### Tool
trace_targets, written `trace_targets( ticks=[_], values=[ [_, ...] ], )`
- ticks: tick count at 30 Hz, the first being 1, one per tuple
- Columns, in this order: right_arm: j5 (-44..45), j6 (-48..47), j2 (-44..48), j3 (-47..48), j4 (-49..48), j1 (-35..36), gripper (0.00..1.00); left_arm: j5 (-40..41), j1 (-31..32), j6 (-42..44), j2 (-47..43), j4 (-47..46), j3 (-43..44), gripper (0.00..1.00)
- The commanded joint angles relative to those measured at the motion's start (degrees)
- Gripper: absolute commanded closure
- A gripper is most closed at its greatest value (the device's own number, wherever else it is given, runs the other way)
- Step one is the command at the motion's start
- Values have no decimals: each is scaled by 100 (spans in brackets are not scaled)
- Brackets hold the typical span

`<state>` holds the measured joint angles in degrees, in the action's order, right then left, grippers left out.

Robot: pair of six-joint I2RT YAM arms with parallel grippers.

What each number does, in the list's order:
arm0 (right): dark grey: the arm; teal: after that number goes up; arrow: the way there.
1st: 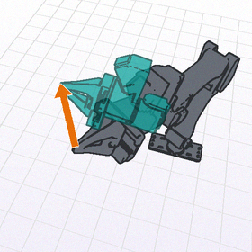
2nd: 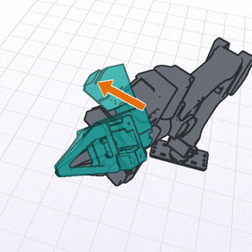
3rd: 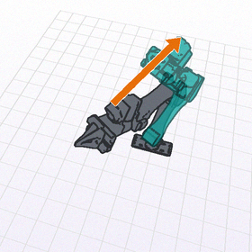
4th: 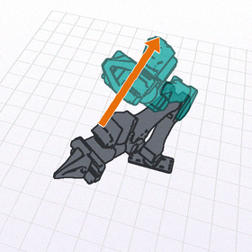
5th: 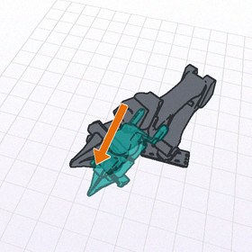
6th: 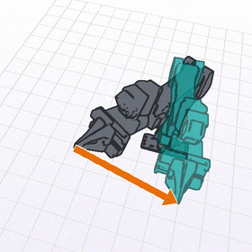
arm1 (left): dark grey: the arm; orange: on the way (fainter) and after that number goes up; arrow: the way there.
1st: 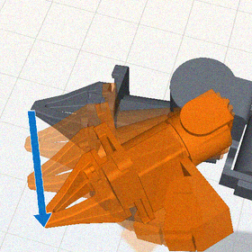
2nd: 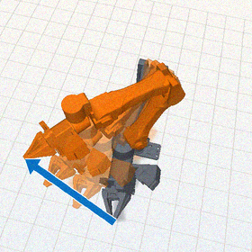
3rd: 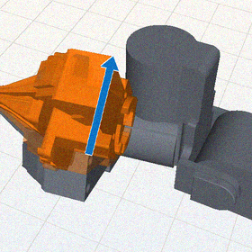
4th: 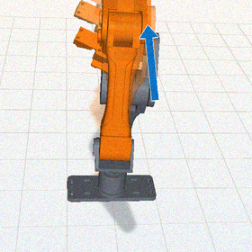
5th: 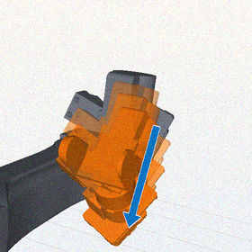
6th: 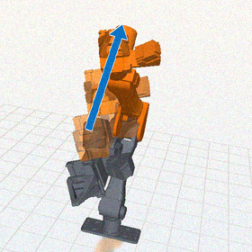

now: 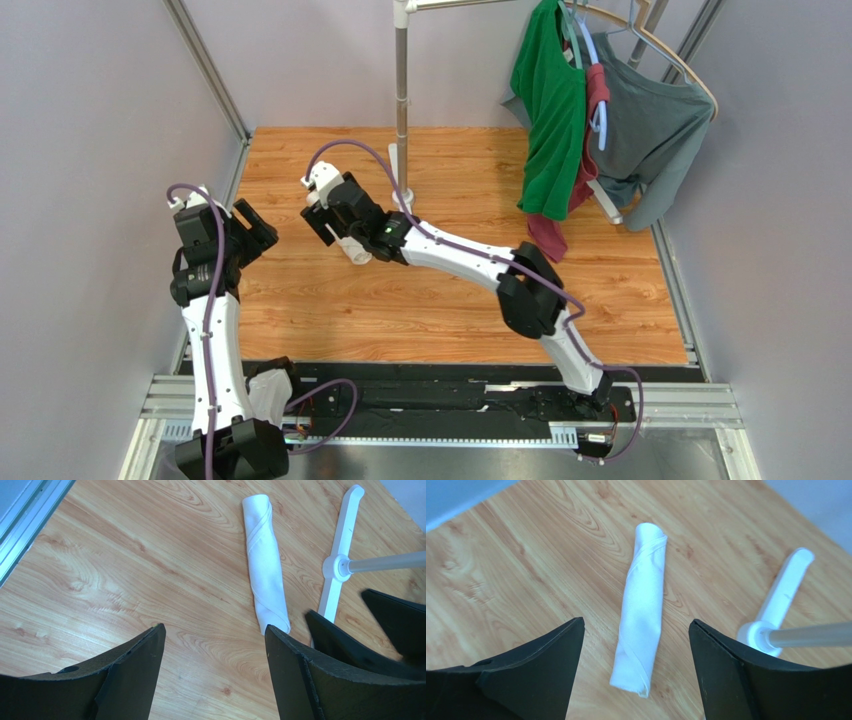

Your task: Fold the napkin, place the utensils inside, and roll it up

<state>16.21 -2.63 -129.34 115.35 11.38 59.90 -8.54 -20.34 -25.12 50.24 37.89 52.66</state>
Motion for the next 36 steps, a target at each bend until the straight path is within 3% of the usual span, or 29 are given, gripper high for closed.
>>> trace_targets(
  ticks=[1,7,12,16,27,36],
  values=[
    [182,-1,1365,-1012,-645,66,19,-139,-40,192,-312,-202,-81,18],
    [-282,910,2903,-3086,-733,-197,19,-693,-14,306,-831,-554,-221,12],
    [-882,1730,4037,-4921,-821,-1084,19,-589,284,735,-1445,-538,-116,11],
    [-603,1828,5335,-5775,-655,-1472,19,-771,610,904,-1763,-449,-125,11],
    [1075,1714,7887,-7421,-390,-1595,19,-1423,654,1080,-1851,-537,-90,7],
    [1455,1670,8117,-7703,-522,-1657,19,-1397,654,1036,-1842,-607,-116,7]
  ],
)
